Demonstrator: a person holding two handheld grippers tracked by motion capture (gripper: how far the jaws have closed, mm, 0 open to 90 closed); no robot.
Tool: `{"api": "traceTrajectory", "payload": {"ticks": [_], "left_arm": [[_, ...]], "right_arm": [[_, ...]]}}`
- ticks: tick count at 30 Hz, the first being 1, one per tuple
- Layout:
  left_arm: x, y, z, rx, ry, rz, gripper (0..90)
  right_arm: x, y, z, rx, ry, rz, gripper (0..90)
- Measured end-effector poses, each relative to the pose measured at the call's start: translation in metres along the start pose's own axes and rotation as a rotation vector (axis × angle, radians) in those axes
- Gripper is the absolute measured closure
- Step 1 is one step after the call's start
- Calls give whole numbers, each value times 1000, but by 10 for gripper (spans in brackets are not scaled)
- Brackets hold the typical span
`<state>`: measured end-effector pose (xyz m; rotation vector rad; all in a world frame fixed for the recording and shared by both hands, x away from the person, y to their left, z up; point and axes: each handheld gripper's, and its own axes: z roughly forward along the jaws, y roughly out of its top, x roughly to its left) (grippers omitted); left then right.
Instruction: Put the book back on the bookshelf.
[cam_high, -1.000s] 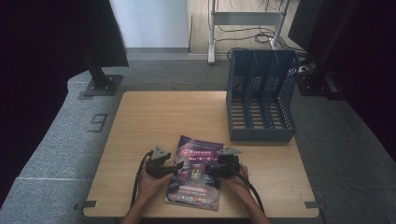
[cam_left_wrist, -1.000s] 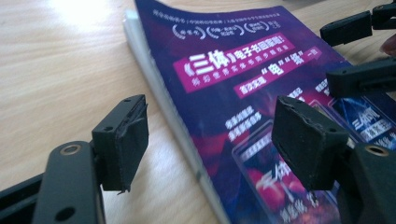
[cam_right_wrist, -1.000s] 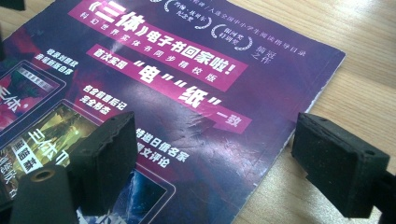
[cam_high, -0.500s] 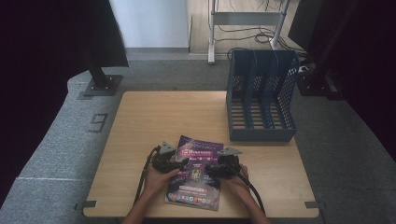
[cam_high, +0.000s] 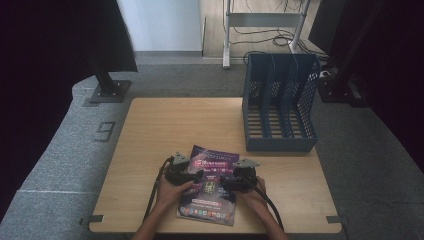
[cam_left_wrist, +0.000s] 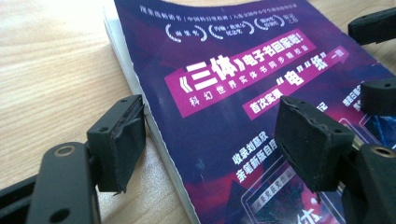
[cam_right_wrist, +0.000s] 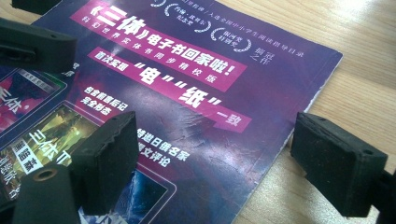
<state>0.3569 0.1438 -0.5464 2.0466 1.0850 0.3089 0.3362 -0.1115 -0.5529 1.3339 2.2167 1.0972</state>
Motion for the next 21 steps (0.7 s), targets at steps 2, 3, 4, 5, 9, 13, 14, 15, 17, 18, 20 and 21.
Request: {"api": "traceTrajectory", "payload": {"ticks": [2,3,4,5,9,13,14,15,17,18,20,21], "left_arm": [[0,0,0,2,-2,-7,248],[0,0,0,-1,-5,-20,248],[1,0,1,-1,-7,-29,248],[1,0,1,-1,-7,-29,248],[1,0,1,5,-4,-33,250],[1,0,1,15,-9,-29,249],[2,0,0,16,-12,-33,253],[3,0,0,14,-18,-36,254],[3,0,0,14,-17,-37,254],[2,0,0,14,-12,-35,253],[0,0,1,20,-2,-26,248],[0,0,1,20,-2,-26,246]], "right_arm": [[0,0,0,-1,0,0,149],[0,0,0,-1,0,0,149],[0,0,0,-2,0,0,149],[0,0,0,-2,0,0,149],[0,0,0,-1,-1,0,150],[0,0,0,-1,-1,1,150],[0,0,0,-1,-1,1,151],[0,0,0,-2,0,1,151],[0,0,0,-2,0,-2,151],[0,0,0,-2,0,-1,151],[0,0,0,-2,1,-2,150],[0,0,0,-2,2,-1,150]]}}
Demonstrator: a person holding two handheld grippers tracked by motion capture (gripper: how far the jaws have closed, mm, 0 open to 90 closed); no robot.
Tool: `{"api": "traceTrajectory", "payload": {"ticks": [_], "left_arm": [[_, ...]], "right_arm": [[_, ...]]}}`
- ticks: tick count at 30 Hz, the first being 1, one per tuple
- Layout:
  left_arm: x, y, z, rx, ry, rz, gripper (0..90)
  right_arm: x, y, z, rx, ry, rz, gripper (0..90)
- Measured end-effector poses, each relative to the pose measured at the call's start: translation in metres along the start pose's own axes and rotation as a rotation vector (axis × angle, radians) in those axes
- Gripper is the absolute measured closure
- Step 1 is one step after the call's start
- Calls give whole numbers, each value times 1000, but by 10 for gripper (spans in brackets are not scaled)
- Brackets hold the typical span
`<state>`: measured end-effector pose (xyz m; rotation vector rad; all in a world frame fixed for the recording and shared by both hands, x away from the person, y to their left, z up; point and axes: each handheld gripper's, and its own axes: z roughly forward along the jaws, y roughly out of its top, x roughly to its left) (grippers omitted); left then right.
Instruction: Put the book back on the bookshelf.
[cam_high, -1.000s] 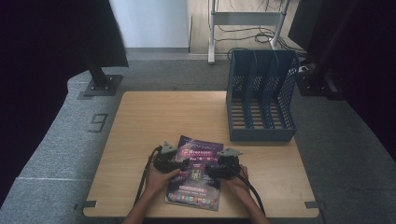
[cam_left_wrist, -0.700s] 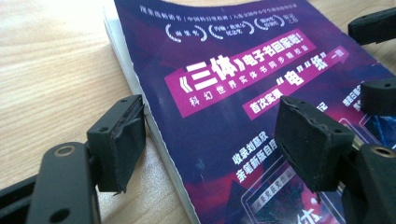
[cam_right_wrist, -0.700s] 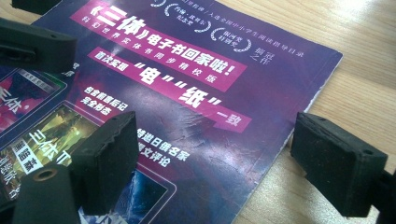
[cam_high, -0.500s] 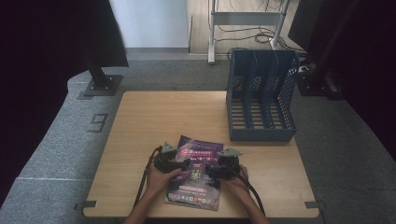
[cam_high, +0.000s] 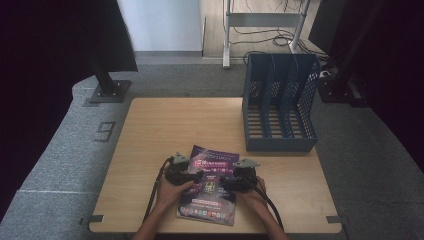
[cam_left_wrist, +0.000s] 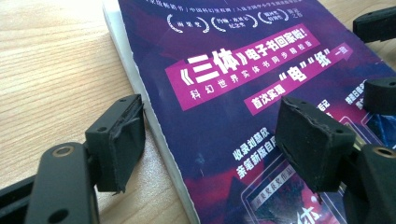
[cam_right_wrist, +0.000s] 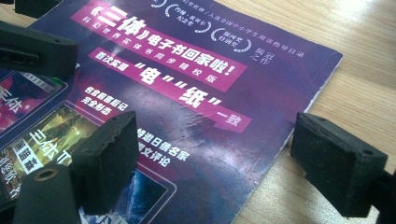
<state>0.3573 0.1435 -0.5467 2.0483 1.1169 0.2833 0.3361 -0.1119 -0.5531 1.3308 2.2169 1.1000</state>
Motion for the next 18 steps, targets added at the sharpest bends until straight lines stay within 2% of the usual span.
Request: {"api": "traceTrajectory", "payload": {"ticks": [2,6,11,14,18], "left_arm": [[-1,0,0,2,5,1,244],[1,0,-1,0,-17,-21,248],[2,1,-3,-9,-28,-30,248],[4,0,-4,-21,-44,-55,249],[4,-1,-5,-32,-52,-62,254]], "right_arm": [[0,0,0,0,0,0,151],[0,0,0,2,1,-2,150],[0,0,0,3,1,-3,149],[0,0,0,2,1,-4,148],[-1,0,0,1,5,-6,148]]}}
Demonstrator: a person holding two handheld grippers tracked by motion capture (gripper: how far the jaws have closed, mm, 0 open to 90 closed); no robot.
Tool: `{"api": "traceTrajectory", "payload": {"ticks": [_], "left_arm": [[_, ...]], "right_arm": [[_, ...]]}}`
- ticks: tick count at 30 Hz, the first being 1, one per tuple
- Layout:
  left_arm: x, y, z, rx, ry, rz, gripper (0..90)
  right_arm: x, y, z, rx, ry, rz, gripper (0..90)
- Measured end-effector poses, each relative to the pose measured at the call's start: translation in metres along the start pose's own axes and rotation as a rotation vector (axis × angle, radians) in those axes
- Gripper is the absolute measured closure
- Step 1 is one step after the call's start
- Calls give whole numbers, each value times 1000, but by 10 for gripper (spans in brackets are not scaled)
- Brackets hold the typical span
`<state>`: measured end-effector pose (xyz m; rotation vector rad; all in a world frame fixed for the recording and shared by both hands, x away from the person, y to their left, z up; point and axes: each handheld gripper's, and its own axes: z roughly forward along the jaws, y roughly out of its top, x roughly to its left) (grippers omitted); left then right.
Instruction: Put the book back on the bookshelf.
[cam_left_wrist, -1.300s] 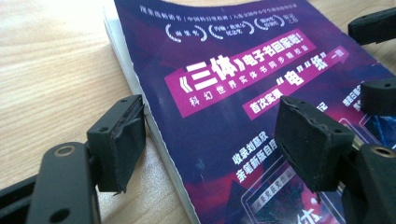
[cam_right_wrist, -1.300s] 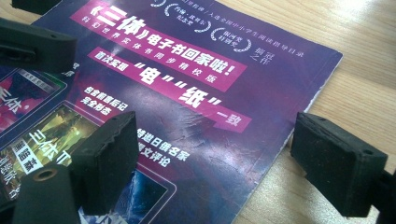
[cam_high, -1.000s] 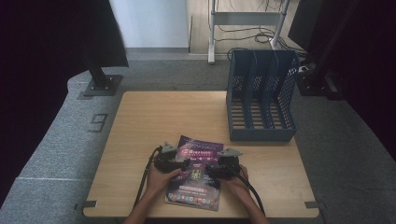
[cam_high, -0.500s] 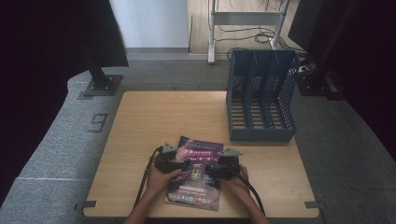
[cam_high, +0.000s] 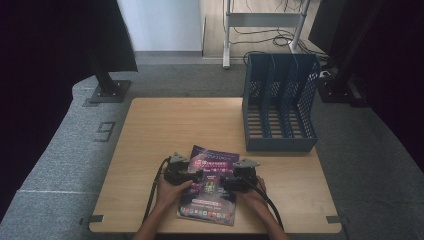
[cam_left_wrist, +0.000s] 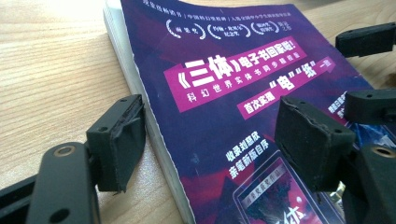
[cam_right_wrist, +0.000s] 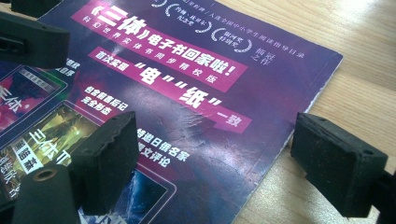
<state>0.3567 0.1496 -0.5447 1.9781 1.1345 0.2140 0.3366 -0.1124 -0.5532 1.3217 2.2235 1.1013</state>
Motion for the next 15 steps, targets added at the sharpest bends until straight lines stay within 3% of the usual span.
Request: {"api": "traceTrajectory", "payload": {"ticks": [3,9,15], "left_arm": [[1,1,-3,-13,-12,-7,261],[0,6,-15,-70,-78,-28,296],[-3,7,-15,-65,-121,-18,316]], "right_arm": [[0,0,0,-1,0,1,148],[0,0,0,-1,-1,1,148],[0,-1,0,-4,-2,3,150]]}}
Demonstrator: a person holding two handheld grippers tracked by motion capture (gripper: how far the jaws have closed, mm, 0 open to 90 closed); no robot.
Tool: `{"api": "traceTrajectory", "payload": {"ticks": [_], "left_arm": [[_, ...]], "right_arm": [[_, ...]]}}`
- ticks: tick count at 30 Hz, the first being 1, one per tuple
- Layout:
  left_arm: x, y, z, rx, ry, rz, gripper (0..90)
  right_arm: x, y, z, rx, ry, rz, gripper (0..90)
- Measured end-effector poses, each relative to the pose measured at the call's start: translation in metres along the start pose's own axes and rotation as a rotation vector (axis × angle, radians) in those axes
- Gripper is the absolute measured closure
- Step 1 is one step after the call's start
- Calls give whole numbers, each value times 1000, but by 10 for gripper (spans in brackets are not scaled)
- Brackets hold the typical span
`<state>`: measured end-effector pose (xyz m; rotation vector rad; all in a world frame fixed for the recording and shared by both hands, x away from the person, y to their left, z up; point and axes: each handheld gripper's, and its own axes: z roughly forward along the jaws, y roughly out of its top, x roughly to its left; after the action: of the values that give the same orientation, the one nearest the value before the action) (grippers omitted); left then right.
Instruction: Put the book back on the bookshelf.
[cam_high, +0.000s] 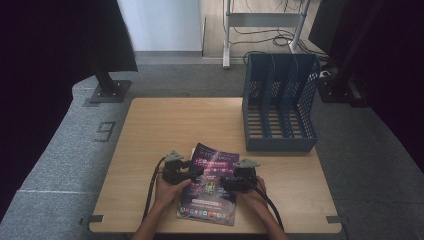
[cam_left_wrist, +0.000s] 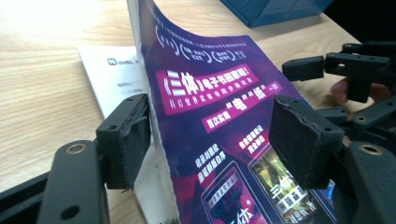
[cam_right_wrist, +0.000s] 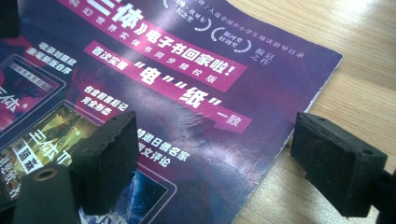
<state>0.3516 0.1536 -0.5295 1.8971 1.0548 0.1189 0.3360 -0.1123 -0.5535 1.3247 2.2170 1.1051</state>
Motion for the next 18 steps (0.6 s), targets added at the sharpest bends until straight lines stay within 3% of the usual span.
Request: {"api": "traceTrajectory", "payload": {"ticks": [3,9,15,18], "left_arm": [[0,1,3,2,-39,-6,338],[-2,8,16,71,26,46,356],[-3,16,23,101,40,47,370],[-1,15,29,124,72,49,370]], "right_arm": [[0,0,0,-1,1,-1,150],[0,0,0,-2,2,-2,149],[0,0,0,-3,2,-3,149],[0,0,0,-3,2,-4,149]]}}
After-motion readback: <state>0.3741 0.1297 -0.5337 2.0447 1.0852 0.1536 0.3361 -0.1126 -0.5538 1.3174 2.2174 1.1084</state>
